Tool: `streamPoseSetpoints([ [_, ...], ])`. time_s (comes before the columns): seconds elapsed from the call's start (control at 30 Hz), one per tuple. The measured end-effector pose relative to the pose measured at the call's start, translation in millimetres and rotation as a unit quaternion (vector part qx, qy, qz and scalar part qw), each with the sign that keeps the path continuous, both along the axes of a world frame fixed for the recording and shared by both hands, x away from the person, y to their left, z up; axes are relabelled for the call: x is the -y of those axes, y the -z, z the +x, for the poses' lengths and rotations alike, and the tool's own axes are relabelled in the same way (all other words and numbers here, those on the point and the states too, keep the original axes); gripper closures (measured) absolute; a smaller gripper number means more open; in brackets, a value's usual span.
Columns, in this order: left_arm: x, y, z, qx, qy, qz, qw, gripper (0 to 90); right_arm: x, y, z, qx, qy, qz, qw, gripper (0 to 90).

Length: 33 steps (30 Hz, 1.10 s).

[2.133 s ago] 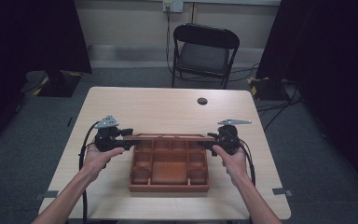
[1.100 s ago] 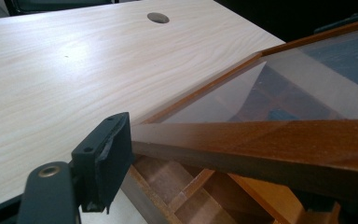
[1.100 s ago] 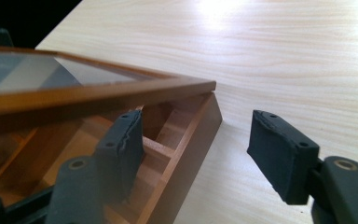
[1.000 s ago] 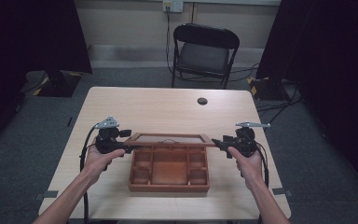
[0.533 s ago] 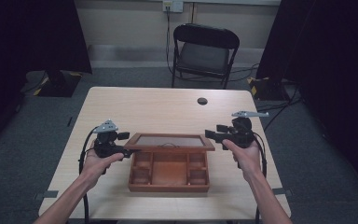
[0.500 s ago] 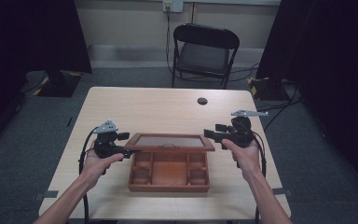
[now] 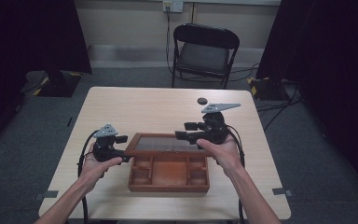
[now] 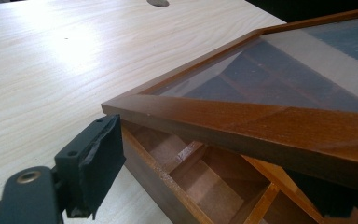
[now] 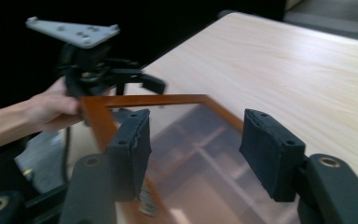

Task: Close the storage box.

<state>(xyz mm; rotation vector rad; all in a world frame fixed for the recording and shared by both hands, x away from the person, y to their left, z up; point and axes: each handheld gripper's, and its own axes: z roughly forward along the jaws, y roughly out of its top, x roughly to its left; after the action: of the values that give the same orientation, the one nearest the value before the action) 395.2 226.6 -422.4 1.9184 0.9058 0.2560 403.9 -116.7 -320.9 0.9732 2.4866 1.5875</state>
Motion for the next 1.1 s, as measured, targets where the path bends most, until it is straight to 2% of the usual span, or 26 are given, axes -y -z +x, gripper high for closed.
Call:
streamPoseSetpoints([
  [0.2, 0.4, 1.6, -0.8, 0.001, 0.001, 0.001, 1.0000, 15.7, -20.4, 1.8, -4.3, -0.008, -0.051, -0.012, 0.9986, 52.5],
  [0.4, -0.3, 4.8, -2.9, -0.001, 0.007, 0.007, 1.0000, 15.7, -30.7, 3.1, -7.8, -0.007, -0.084, -0.024, 0.9961, 62.3],
  [0.7, 0.0, 8.3, -5.2, -0.003, 0.009, 0.008, 0.9999, 15.7, -33.6, 9.7, -10.2, -0.023, -0.106, -0.035, 0.9934, 70.8],
  [1.1, -0.5, 8.8, -5.9, -0.003, 0.008, 0.007, 0.9999, 16.1, -31.0, 22.5, -11.1, -0.045, -0.121, -0.050, 0.9903, 74.7],
])
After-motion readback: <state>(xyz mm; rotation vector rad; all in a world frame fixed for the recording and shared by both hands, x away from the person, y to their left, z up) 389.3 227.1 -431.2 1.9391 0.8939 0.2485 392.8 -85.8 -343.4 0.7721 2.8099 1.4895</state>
